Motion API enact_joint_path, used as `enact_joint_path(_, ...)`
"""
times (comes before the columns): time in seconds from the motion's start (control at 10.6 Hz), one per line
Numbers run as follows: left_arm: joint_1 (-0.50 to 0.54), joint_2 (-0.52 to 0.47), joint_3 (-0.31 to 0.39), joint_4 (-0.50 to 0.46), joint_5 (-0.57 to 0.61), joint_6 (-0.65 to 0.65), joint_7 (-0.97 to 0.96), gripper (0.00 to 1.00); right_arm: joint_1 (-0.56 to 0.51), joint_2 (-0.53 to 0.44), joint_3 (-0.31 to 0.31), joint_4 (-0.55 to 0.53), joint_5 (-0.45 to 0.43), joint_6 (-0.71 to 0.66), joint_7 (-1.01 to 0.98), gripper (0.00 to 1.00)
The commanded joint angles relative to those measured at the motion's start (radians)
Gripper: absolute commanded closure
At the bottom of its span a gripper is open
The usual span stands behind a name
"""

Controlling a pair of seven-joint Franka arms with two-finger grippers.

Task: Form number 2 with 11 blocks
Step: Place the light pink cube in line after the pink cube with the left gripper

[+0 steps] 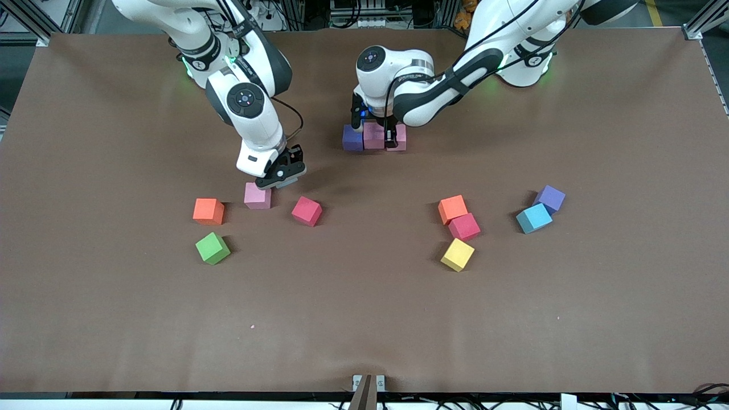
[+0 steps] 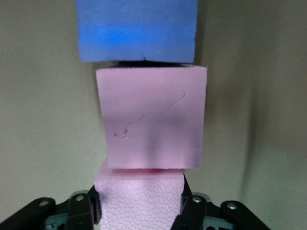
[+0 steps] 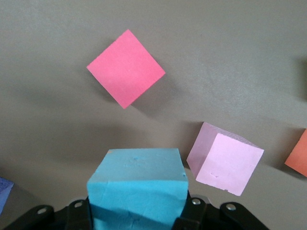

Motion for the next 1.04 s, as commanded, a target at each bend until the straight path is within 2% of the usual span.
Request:
enact_joint_path(0.0, -0.017, 0.008, 0.006, 0.012, 0.031, 0.009, -0.015, 0.52, -0.006, -0.023, 0.009, -0.011, 0.011, -0.011, 0.011, 0.71)
enact_joint_path(0.19, -0.023, 0.014, 0.006, 0.014, 0.032, 0.009, -0.013, 0.51, -0.006, -0.023, 0.009, -0.011, 0.011, -0.011, 0.011, 0.71)
enact_joint_path(0.28, -0.025, 0.017, 0.006, 0.02, 0.038, 0.009, -0.013, 0.46, -0.006, -0.023, 0.009, -0.011, 0.011, -0.011, 0.011, 0.71)
enact_joint_path(0.47, -0.023, 0.025, 0.006, 0.026, 0.042, 0.009, -0.018, 0.0, -0.005, -0.021, 0.009, -0.011, 0.011, -0.011, 0.015, 0.71)
enact_joint_path(0.94, 0.003, -0.02, 0.0, 0.023, 0.023, 0.0, -0.041, 0.0, 0.002, -0.014, 0.015, -0.008, 0.011, -0.003, 0.08, 0.71)
